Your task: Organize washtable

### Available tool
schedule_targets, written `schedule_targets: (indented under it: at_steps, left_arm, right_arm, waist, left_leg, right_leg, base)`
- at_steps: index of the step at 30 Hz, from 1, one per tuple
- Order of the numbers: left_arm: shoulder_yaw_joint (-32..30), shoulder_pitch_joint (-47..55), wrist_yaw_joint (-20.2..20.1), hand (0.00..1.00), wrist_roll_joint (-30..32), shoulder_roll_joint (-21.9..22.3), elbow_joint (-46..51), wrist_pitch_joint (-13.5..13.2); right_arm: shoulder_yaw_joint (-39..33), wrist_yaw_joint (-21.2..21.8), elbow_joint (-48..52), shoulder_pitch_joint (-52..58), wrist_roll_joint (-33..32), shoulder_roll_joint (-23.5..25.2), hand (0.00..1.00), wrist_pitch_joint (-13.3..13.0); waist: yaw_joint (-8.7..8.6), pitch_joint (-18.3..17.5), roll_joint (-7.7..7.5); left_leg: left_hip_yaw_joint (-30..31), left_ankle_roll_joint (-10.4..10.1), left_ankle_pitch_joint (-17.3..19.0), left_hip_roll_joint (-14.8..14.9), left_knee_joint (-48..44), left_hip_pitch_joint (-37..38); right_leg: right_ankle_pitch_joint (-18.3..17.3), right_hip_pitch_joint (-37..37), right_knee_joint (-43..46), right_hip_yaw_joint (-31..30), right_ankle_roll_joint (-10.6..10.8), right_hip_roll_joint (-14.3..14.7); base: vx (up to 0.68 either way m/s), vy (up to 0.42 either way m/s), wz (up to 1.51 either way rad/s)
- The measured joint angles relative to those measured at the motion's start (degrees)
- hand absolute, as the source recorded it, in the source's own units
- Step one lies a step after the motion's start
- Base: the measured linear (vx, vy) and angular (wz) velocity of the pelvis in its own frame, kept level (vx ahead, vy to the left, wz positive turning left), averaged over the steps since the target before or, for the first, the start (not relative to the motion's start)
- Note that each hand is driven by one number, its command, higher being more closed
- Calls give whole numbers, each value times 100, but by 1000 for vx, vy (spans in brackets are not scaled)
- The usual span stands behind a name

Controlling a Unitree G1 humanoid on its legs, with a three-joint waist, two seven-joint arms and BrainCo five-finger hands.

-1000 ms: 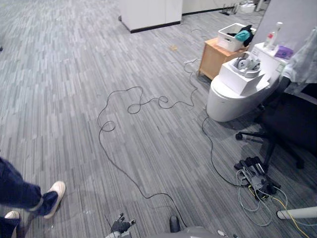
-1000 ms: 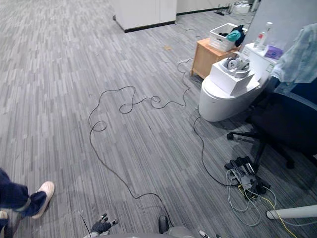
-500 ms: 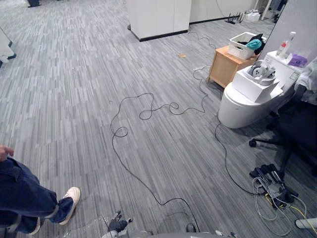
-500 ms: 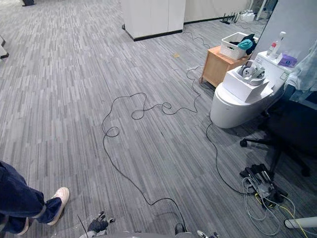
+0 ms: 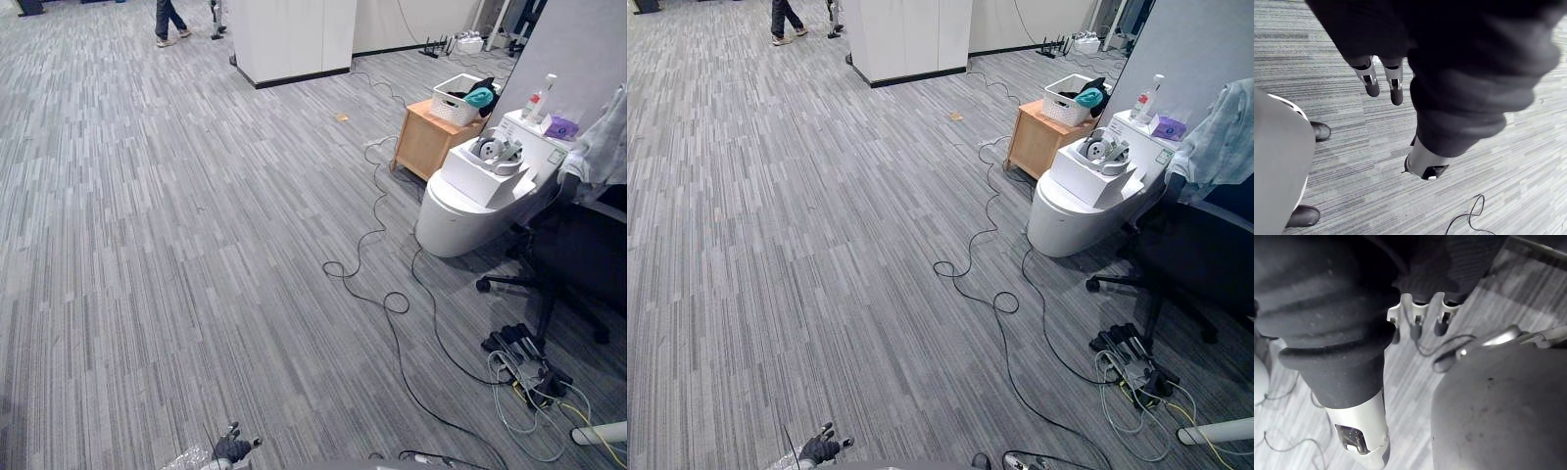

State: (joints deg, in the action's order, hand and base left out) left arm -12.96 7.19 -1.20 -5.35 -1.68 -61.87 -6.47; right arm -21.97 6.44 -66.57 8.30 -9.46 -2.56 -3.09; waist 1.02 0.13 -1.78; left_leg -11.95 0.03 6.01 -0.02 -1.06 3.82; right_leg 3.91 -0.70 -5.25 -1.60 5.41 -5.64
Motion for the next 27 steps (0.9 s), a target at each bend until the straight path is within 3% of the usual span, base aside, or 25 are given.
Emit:
schedule_targets:
  at_steps: [7, 14, 17, 19, 21, 22, 23, 24, 25, 27]
  left_arm:
    - [5, 0, 0, 0, -1, -15, -1, -7]
    - [-45, -115, 11, 0, -264, -106, 0, -135]
    - [-56, -222, 37, 0, -381, -182, 71, -167]
    - [-47, -232, 42, 0, -520, -176, 156, -175]
    - [-20, -237, 49, 0, -532, -185, 185, -188]
    - [-14, -241, 113, 0, -531, -170, 182, -217]
    - [-11, -240, 156, 0, -535, -139, 172, -242]
    - [-11, -235, 161, 0, -537, -134, 158, -254]
    - [-23, -191, 176, 0, -561, -202, 135, -264]
    - [-54, -200, 175, 0, -584, -211, 73, -280]
  right_arm:
    - [-5, -2, -1, 4, -7, -1, 0, -11]
    - [-235, -62, -57, -57, -431, 108, 0, -84]
    - [-215, -185, -173, -282, -440, 140, 0, -97]
    - [-121, -275, -165, -359, -444, 100, 0, -109]
    - [2, -282, -156, -347, -451, 76, 0, -154]
    - [20, -282, -147, -341, -487, 53, 0, -180]
    - [103, -290, -94, -325, -636, 8, 0, -223]
    - [157, -297, -53, -314, -707, 7, 0, -269]
    - [317, -337, 9, -221, -836, -13, 0, -321]
    - [382, -395, 6, -220, -910, -15, 0, -342]
  waist:
    - [-5, 11, 12]
    - [6, 314, -112]
    - [23, 588, -194]
    - [22, 737, -172]
    - [13, 797, -184]
    - [15, 835, -169]
    - [-3, 923, -83]
    - [-17, 970, -26]
    - [13, 970, -36]
    - [6, 969, -24]
  left_leg:
    - [14, 0, 0, -3, -44, -99]
    - [-91, 4, 4, 5, -255, -445]
    - [-144, 69, 337, 104, -923, -846]
    - [-61, 134, 627, 138, -1354, -1019]
    - [179, 263, 760, 1, -1569, -1081]
    - [403, 359, 803, -128, -1581, -1005]
    - [579, 422, 781, -169, -1544, -800]
    - [681, 451, 780, -192, -1533, -694]
    - [890, 535, 799, -193, -1487, -458]
    - [1062, 567, 825, -192, -1425, -335]
  right_leg:
    - [1, 114, 24, 11, 1, -5]
    - [66, 509, 203, -78, 30, -13]
    - [98, 668, 365, -129, 43, -22]
    - [-162, 803, 811, -34, 85, -60]
    - [-646, 1006, 1697, 158, 153, -228]
    - [-830, 1271, 2588, 317, 128, -372]
    - [-763, 1567, 3591, 398, 31, -431]
    - [-836, 1681, 3933, 404, -12, -452]
    - [-1106, 1706, 4087, 382, -5, -422]
    - [-1165, 1817, 3656, 440, 47, -364]
  base:
    - [-3, -2, 1]
    - [-72, -26, -8]
    - [-101, 13, -10]
    - [-100, 49, 22]
    - [-32, 67, 69]
    - [17, 104, 94]
    - [56, 100, 100]
    - [174, 92, 105]
    - [146, 47, 75]
    - [207, 25, 58]
